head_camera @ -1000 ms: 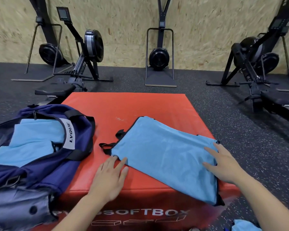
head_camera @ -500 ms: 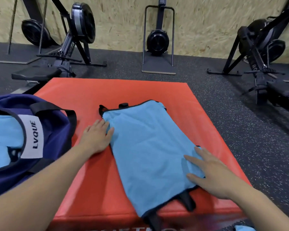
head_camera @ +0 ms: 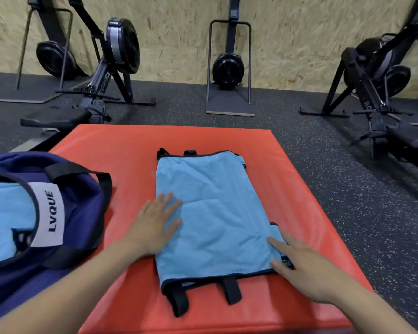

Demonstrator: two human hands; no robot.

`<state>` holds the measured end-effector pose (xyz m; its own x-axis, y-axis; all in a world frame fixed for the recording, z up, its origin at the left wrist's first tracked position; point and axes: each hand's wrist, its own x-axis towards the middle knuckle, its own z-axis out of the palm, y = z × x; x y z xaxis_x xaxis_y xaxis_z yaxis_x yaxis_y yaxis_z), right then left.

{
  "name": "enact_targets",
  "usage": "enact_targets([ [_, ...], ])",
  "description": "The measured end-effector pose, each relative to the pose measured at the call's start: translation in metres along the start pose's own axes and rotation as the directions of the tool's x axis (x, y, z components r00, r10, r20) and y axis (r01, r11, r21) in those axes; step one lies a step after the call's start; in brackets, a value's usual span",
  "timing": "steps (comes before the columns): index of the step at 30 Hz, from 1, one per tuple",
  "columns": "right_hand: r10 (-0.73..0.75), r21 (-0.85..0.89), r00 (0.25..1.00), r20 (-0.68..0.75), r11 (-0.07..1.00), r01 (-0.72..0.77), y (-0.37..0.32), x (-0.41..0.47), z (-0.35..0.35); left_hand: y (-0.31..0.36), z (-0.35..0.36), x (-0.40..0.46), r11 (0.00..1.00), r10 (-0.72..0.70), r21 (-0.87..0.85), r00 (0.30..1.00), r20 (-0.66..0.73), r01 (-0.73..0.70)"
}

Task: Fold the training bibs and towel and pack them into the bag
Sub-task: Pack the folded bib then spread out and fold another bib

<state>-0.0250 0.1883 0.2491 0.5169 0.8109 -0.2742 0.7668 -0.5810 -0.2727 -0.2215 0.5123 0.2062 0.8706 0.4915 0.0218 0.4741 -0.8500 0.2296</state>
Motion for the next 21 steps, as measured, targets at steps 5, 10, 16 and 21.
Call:
enact_targets([
  [5,0.007,0.005,1.000,-0.021,1.000,-0.007,0.000,-0.012,0.011,0.012,0.005,-0.093,0.971,0.176,-0.170,0.984,0.021,-0.170],
  [10,-0.009,-0.024,0.998,-0.068,1.000,0.007,-0.002,-0.039,0.024,0.021,0.002,-0.147,0.948,0.233,-0.223,0.972,-0.008,-0.229],
  [16,-0.067,-0.040,0.992,-0.103,0.997,0.063,0.001,-0.071,0.039,0.022,0.013,-0.169,0.952,0.248,-0.165,0.965,-0.085,-0.260],
  [21,-0.179,-0.075,0.979,-0.102,0.982,0.172,0.024,-0.096,0.045,-0.002,0.005,-0.184,0.963,0.240,-0.115,0.970,-0.042,-0.243],
])
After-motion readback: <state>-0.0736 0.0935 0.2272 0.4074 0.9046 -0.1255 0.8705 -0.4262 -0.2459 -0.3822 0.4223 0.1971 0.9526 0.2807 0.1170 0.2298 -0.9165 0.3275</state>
